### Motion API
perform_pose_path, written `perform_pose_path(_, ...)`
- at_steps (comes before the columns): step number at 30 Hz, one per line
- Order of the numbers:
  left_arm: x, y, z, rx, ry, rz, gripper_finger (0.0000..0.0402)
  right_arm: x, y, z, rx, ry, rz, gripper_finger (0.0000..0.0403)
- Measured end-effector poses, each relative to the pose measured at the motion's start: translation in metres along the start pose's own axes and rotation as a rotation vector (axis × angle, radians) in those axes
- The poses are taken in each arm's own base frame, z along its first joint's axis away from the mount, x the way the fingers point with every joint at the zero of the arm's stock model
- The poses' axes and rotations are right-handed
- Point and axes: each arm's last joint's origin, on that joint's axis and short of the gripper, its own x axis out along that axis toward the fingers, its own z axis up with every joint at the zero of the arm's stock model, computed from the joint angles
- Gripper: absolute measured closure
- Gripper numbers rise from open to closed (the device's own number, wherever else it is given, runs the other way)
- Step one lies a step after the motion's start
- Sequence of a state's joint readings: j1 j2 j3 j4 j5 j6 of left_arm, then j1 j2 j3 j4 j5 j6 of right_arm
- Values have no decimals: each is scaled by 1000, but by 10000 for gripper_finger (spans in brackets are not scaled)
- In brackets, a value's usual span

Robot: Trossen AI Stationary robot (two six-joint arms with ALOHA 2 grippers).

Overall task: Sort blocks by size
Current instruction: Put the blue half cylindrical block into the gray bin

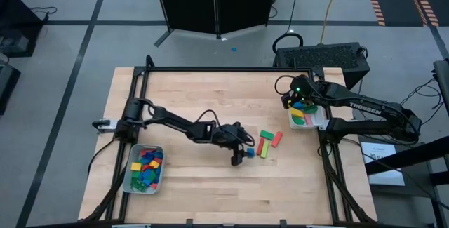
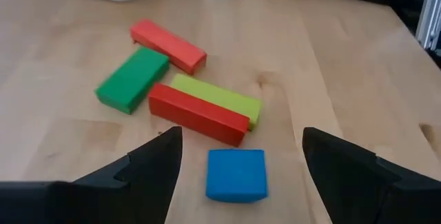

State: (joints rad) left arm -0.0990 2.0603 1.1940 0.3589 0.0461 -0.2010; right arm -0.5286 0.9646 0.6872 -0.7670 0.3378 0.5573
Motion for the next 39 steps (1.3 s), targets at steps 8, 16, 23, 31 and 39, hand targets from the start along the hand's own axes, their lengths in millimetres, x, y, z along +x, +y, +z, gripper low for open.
perform_pose_path(8,8,0,-5,-1,17,-2,105,0,0,0,-1,-1,0,26)
perform_pose_path(16,10,-4,-9,16,31,0,105,0,0,0,-5,-1,0,26)
perform_pose_path(23,20,-6,-25,35,70,11,105,0,0,0,-5,-1,0,26)
perform_pose_path(31,19,-5,-24,37,61,34,105,0,0,0,-3,-1,0,26)
perform_pose_path(39,19,-5,-24,37,64,34,105,0,0,0,0,-1,1,26)
